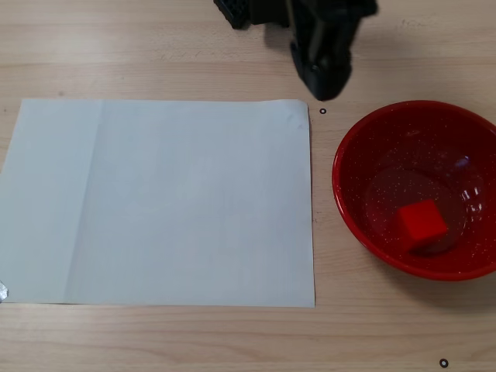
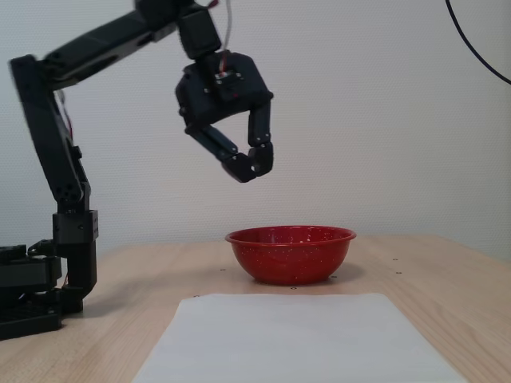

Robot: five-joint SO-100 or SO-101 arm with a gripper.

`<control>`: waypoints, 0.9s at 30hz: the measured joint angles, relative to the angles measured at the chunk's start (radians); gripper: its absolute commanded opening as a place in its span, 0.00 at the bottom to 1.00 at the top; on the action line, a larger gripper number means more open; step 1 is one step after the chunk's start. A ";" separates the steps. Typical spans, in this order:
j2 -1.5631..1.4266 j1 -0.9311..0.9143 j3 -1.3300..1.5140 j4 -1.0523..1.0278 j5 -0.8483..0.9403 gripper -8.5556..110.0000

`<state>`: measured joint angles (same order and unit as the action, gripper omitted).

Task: Grasp the red cube and put it in the red bowl.

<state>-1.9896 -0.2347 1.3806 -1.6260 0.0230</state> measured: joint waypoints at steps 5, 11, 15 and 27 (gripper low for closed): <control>-0.170 0.089 0.296 0.137 -0.025 0.07; -0.377 0.173 0.657 0.307 -0.048 0.07; -0.477 0.173 0.833 0.377 -0.046 0.07; -0.750 0.183 1.315 0.744 -0.012 0.07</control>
<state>-2.7397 -0.0522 2.6952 -0.8820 0.0107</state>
